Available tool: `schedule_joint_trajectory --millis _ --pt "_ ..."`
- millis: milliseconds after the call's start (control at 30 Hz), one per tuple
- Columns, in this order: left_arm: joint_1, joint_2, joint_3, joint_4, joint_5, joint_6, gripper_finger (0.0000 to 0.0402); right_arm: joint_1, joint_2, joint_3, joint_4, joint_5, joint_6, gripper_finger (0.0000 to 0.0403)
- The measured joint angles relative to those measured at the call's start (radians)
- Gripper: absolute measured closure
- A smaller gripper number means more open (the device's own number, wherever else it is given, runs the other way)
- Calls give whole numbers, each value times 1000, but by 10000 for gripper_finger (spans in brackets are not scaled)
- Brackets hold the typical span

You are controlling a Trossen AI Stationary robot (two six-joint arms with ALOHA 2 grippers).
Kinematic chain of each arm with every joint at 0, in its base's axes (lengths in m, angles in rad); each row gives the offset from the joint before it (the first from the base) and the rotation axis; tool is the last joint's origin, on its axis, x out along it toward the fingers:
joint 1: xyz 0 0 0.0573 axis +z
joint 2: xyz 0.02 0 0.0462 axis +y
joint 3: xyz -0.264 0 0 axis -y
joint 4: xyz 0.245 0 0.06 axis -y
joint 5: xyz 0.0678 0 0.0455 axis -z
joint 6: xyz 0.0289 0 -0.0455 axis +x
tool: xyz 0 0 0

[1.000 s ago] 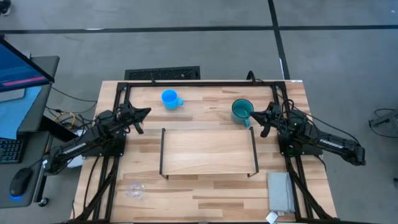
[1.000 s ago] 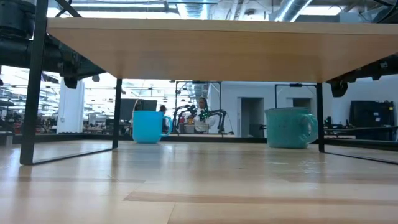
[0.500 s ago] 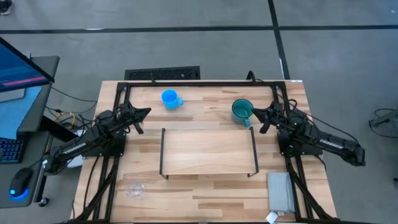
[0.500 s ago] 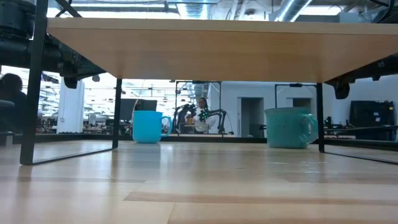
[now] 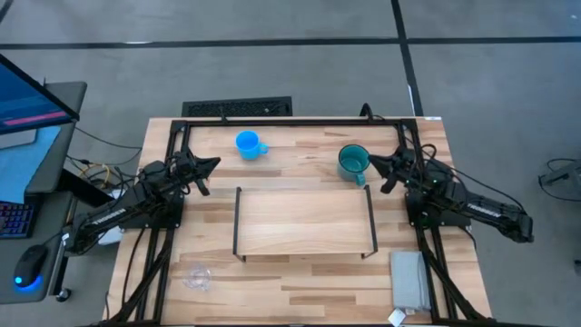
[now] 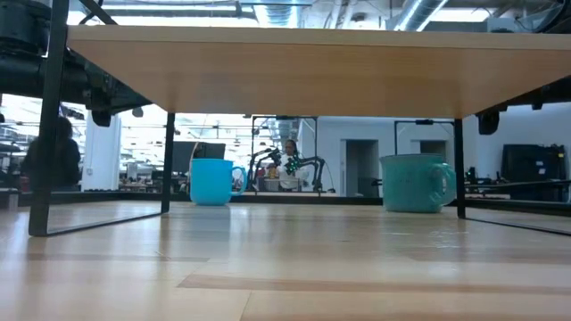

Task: Stack small to large cups/mugs on shelf
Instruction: Put the green mug on the shelf

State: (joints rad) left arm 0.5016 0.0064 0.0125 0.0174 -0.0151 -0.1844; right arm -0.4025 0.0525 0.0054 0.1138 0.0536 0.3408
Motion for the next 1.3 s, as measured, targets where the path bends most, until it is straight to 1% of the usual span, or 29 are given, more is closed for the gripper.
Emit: schedule_joint_trajectory --millis 167,400,500,600,767,1000,1167,1300 --pt "0 0 0 0 0 4 401 0 0 0 52 0 -30 306" --pt "0 0 0 0 0 5 401 3 0 0 54 -1 -32 229" --pt "0 0 0 0 0 4 401 3 0 0 52 -3 18 204" --pt "0 0 0 0 0 -3 401 3 0 0 52 -3 56 188" --pt "0 0 0 0 0 -4 401 1 0 0 54 -1 77 179" --pt "0 0 0 0 0 -5 401 0 0 2 92 0 78 187" --pt "0 0 0 0 0 -6 401 -14 -1 62 92 25 2 196" --pt "0 0 0 0 0 -7 401 -27 1 134 0 26 -33 203"
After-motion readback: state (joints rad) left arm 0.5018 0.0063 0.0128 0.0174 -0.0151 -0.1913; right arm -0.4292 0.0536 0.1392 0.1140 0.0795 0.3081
